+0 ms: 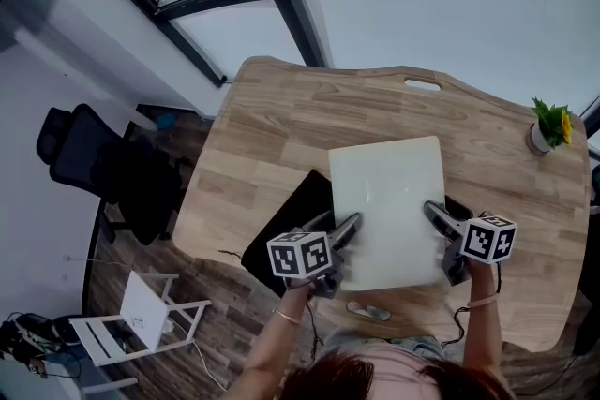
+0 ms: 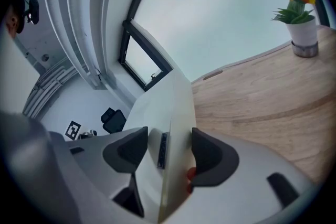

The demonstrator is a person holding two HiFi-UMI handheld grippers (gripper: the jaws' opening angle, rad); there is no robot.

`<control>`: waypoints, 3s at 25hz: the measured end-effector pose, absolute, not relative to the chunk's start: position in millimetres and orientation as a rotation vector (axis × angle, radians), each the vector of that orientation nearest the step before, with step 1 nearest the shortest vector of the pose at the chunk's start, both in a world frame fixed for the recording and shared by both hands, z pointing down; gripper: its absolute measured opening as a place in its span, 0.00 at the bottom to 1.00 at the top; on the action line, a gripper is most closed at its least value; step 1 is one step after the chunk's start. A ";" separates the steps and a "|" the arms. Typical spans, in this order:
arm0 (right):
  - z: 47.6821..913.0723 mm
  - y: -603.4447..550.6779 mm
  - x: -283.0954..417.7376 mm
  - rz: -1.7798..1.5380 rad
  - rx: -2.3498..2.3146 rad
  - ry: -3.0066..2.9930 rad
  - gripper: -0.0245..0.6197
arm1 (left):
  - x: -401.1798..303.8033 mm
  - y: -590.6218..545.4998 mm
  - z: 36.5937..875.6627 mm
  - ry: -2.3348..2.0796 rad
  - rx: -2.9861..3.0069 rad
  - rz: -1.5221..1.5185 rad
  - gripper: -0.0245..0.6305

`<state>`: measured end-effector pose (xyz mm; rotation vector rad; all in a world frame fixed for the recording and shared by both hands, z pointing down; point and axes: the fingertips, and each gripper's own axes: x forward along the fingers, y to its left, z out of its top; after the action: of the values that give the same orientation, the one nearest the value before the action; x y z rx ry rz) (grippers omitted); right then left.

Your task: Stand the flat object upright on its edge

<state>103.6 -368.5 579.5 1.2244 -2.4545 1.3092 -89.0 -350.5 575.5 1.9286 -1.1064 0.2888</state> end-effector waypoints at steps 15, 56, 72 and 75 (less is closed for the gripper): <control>543.5 -356.9 102.9 1.088 1.234 -2.571 0.44 | -89.3 -336.1 547.8 -1.141 2.008 0.229 0.44; 484.1 -311.6 122.3 0.604 1.373 -2.667 0.42 | -66.5 -311.2 490.4 -1.210 2.282 0.237 0.44; 473.3 -306.0 125.8 0.405 1.410 -2.638 0.40 | -60.2 -309.7 478.0 -1.272 2.389 0.275 0.44; 473.9 -304.7 124.5 0.365 1.410 -2.628 0.40 | -60.9 -308.1 478.0 -1.299 2.413 0.281 0.44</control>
<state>124.5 -304.7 473.9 1.4102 -2.6280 0.3649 -60.9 -308.1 478.0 2.4129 -1.2990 0.2810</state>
